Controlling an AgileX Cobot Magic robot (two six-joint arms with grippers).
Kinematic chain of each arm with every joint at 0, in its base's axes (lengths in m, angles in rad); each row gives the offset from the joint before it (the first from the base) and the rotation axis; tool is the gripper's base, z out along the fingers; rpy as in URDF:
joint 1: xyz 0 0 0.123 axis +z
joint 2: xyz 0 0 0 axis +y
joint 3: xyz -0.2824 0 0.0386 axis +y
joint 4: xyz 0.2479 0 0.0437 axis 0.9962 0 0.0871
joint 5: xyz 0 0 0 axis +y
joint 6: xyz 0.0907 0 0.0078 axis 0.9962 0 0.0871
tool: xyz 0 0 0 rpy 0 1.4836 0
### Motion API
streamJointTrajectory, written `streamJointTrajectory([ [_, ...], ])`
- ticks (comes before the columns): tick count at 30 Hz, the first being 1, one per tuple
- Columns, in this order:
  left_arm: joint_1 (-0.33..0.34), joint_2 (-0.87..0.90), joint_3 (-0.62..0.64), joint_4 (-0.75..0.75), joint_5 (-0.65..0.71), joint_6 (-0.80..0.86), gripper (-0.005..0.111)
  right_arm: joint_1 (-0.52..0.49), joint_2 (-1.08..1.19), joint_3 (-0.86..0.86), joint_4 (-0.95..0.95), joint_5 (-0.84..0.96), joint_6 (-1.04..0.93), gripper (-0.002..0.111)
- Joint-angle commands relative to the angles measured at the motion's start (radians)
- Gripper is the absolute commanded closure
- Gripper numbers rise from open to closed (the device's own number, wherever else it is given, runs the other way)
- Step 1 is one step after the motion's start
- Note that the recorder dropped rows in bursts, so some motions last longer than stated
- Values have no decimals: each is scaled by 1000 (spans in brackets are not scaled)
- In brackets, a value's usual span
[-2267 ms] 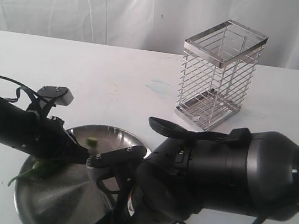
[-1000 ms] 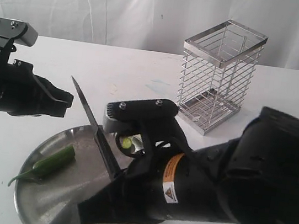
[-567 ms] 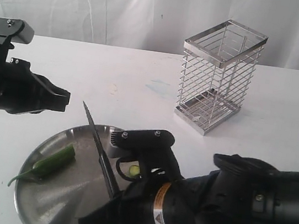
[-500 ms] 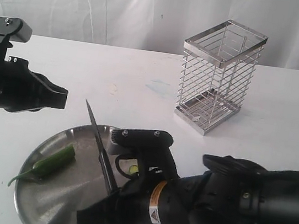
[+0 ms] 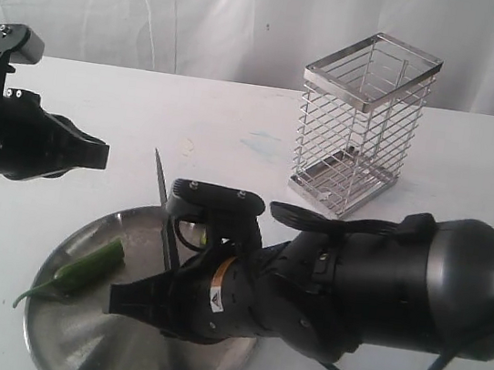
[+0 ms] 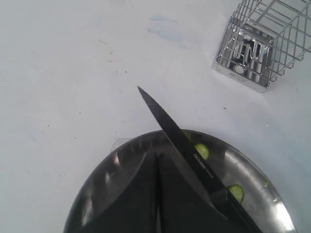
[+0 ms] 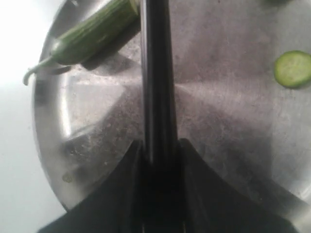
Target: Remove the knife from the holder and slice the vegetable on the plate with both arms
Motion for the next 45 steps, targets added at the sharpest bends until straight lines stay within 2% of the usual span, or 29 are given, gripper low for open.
streamJointTrajectory([
  [1, 2, -11, 4, -18, 25, -4, 107, -10, 40, -6, 2, 6, 1, 108],
  [5, 2, -11, 4, -18, 40, -4, 107, -10, 43, -6, 2, -15, 1, 103],
  [14, 2, -11, 4, -18, 36, -4, 107, -10, 43, -6, 2, -36, 1, 78],
  [19, 2, -11, 4, -18, 39, -1, 107, -10, 43, -6, 2, -6, 1, 72],
  [26, 2, -11, 4, -11, 39, 7, 107, -10, -15, -8, -2, 33, -99, 73],
  [28, 2, -11, 4, -11, 39, 7, 107, -23, -54, -10, -24, 77, -99, 80],
  [31, 2, -11, 4, -11, 41, 7, 107, -56, -106, -10, -121, 164, -99, 100],
  [33, 2, -11, 4, -4, 41, 7, 107, -90, -131, -10, -186, 254, -99, 109],
  [37, 2, -11, 4, 34, 45, 7, 107, -165, -152, -6, -383, 572, -99, 108],
  [40, 2, -11, 4, 35, 49, 7, 107, -221, -171, 24, -504, 730, -99, 108],
  [45, 2, -11, 4, 39, 76, 24, 107, -380, -248, 61, -526, 736, -102, 108],
])
